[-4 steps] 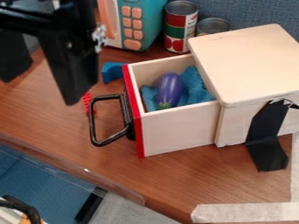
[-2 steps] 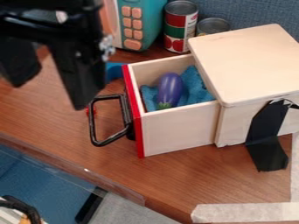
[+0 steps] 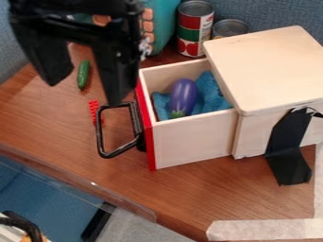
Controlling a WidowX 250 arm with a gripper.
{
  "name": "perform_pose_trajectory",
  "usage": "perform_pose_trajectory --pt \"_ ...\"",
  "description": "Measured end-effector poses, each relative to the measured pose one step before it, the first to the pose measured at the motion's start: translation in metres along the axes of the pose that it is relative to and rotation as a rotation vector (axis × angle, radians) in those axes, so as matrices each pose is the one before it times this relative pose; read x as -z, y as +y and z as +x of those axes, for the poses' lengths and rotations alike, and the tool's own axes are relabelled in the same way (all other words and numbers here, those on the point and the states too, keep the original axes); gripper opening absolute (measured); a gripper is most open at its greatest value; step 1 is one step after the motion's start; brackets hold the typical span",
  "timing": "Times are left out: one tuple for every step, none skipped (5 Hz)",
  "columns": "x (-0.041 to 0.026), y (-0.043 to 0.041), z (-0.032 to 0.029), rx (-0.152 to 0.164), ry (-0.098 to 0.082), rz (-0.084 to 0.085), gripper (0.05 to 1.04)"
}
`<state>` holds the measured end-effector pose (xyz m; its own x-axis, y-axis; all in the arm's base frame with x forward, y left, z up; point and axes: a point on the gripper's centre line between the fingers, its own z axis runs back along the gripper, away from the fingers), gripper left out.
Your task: Take the eggplant out of the drawer and put it on the left side of the table
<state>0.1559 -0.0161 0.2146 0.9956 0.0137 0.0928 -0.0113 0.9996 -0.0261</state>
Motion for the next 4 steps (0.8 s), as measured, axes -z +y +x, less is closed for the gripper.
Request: perform_pose_trajectory --pt "0.01503 0.00564 0.01949 0.0072 0.0089 0.02 1.001" --pt "0.01476 0.00772 0.01823 0.0 -0.0035 0.0137 1.001" --pt "0.01234 0.00666 0.01526 0.0299 -0.0064 -0.0194 1.001" --pt "0.01056 0.00778 0.02049 0.059 0.0235 -0.065 1.001"
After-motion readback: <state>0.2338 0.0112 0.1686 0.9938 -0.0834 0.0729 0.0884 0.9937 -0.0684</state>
